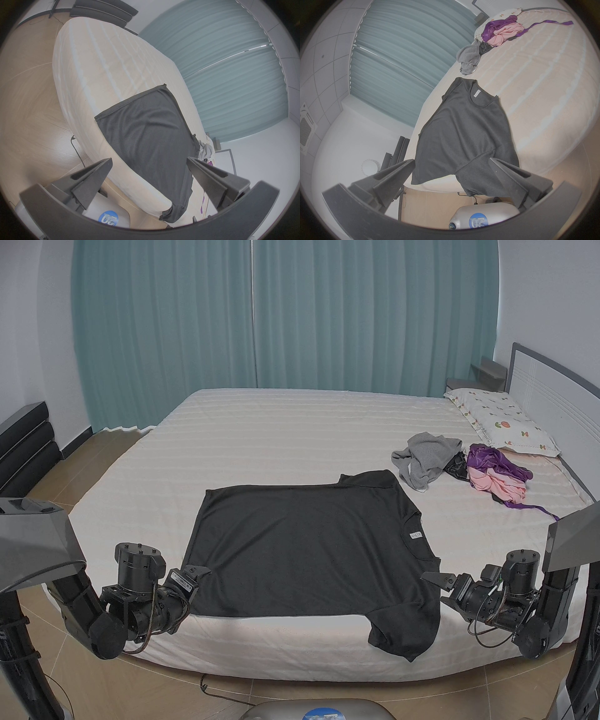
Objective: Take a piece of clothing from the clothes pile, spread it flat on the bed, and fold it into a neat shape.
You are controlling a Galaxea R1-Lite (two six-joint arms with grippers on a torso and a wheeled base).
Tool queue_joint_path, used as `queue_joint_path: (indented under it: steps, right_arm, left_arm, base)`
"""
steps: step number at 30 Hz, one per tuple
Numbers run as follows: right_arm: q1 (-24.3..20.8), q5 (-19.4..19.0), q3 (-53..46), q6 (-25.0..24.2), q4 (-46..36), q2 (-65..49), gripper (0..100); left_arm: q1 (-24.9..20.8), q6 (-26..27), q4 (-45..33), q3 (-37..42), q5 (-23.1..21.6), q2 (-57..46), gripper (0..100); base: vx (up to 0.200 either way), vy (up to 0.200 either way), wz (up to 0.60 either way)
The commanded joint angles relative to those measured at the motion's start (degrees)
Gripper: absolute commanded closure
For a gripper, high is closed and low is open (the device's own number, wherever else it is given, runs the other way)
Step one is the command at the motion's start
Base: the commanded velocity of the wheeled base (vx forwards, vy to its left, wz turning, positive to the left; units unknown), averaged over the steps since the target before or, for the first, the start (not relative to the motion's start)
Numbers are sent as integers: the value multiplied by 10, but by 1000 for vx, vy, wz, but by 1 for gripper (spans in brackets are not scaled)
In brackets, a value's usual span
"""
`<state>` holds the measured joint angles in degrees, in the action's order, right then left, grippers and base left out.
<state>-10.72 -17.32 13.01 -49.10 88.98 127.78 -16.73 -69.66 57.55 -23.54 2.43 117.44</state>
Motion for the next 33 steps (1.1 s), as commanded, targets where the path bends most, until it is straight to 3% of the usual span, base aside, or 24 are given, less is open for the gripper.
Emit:
queue_joint_path:
  steps: [1,13,17,21,24,25,26,29,33]
  right_arm:
    - [-1,0,-3,1,8,3,0]
    - [-4,0,-5,1,8,4,0]
    - [-5,-1,-7,1,8,4,0]
    - [-5,-1,-7,1,8,5,0]
    - [-5,0,-7,1,8,11,0]
    - [-5,0,-7,1,8,11,0]
    - [-5,-1,-7,1,8,12,0]
    - [-5,-1,-7,1,8,12,0]
    - [-5,-1,-7,1,8,12,0]
  left_arm:
    - [8,0,0,2,0,9,0]
    - [22,0,1,1,-31,14,0]
    - [26,8,-3,6,-31,8,0]
    - [58,90,1,44,-47,-5,0]
    - [95,180,2,89,-116,-13,0]
    - [95,180,2,89,-116,-13,0]
    - [112,220,2,97,-131,-8,0]
    - [149,294,2,95,-131,3,0]
    - [152,340,5,90,-127,44,0]
  base:
    - [200,0,0]
    - [200,0,0]
    - [0,0,0]
    - [0,0,0]
    - [0,0,0]
    - [0,0,0]
    - [0,0,0]
    - [0,0,0]
    - [0,0,0]
